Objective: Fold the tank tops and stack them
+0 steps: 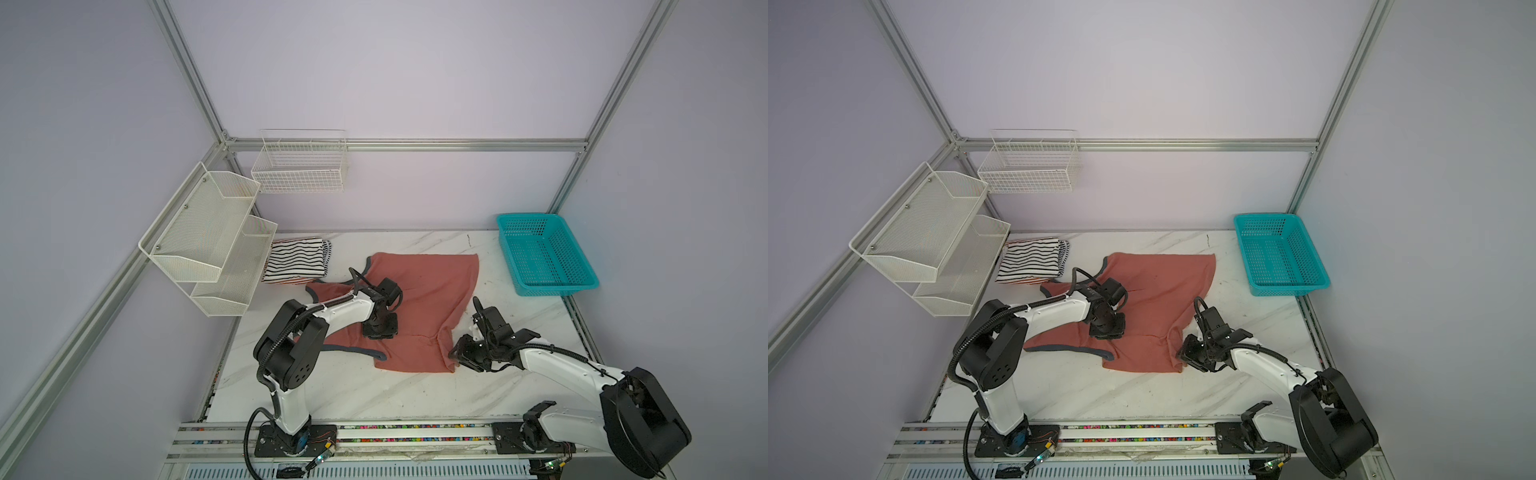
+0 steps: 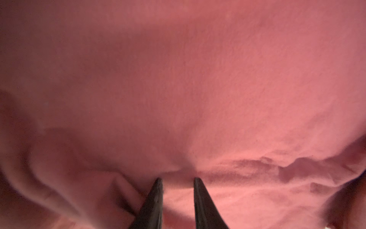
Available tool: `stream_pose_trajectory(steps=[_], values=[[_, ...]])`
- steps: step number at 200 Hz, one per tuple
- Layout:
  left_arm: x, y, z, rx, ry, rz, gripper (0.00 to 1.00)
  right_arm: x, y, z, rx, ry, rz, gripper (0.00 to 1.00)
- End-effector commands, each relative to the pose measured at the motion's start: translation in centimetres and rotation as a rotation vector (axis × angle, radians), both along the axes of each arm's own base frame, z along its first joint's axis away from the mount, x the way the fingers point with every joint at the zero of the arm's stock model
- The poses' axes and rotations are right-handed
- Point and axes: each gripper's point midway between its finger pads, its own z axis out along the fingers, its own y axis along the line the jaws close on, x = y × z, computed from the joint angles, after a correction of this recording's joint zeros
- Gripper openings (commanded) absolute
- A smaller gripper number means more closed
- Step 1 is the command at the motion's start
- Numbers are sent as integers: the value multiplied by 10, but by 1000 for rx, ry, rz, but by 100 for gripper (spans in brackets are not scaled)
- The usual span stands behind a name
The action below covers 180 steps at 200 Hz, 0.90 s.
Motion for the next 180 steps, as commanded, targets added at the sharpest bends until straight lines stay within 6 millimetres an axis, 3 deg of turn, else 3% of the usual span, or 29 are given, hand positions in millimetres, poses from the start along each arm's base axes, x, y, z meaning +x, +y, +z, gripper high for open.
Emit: stream_pose_trajectory(steps=[1,53,82,132,180], values=[[-9,3,-13,5,38,-5,28,1,2,-4,20,13,-23,47],[-10,2,-13,4,41,-7,28,0,3,-8,18,22,-16,51],[-10,2,-15,6,44,-10,28,1,4,-11,21,28,-19,39],[-11,6,-18,21,48,-9,28,-2,-6,-11,-46,43,-13,29],[-13,13,-29,50,66,-5,27,-5,-23,-1,-144,48,-30,6]])
